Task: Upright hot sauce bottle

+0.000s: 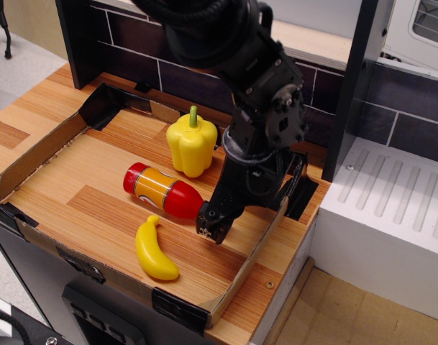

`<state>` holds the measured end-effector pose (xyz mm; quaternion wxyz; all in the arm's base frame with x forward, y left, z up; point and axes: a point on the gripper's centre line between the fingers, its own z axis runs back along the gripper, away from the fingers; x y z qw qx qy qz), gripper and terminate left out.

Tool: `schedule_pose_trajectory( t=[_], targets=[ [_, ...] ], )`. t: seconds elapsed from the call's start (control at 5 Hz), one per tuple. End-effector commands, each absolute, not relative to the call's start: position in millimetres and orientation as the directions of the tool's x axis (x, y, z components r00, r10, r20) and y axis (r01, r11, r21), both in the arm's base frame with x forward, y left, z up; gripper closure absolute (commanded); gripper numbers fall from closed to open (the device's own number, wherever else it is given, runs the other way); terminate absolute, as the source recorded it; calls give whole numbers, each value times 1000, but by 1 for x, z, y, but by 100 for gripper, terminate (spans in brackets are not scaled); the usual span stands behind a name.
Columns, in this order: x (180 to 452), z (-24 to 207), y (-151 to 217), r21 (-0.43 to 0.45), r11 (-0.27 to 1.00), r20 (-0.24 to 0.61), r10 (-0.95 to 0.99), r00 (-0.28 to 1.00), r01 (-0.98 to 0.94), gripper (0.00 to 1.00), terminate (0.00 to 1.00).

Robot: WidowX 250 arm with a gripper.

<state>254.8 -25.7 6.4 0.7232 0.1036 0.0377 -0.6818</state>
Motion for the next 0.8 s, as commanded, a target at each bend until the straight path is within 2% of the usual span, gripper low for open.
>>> schedule_pose_trajectory(
  t=[0.0,0.2,0.4,0.6],
  targets=[
    [260,14,-26,127,40,-216,-974,67,991,100,0],
    [257,16,-25,129,54,-220,-972,82,990,100,0],
    [256,28,-25,123,80,-141,-985,97,989,100,0],
    [250,50,-22,140,88,-101,-990,102,986,100,0]
  ],
)
